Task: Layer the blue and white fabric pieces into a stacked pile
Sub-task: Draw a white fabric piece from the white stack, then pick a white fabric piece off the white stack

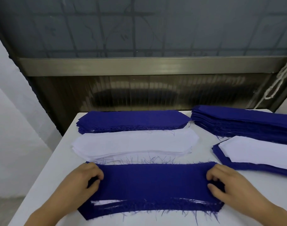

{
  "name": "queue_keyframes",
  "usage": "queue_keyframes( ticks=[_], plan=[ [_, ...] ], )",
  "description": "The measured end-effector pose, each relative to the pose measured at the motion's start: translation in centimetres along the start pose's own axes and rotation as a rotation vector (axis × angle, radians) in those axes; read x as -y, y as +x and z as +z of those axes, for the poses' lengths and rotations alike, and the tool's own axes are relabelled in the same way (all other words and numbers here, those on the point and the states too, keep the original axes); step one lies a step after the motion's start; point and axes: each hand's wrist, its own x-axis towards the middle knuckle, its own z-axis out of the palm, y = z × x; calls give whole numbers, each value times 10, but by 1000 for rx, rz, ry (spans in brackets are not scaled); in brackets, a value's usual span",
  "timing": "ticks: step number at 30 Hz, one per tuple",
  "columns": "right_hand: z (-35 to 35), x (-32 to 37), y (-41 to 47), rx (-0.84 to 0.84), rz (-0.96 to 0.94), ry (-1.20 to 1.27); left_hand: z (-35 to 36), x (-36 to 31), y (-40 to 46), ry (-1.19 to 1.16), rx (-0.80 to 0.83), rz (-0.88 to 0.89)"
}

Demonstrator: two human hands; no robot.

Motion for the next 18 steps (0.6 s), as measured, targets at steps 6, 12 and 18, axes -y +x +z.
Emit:
queue_keyframes(
  ticks=[6, 12, 18],
  plan=[
    [-14, -5, 30, 48, 158, -164, -1, -4, 27, 94, -21, -13],
    [-7, 11, 102, -97, 75, 13, 7, -33, 98, 135, -200, 37],
    [6, 24, 187, -204, 0, 82, 14, -49, 179, 41, -272, 18]
  ],
)
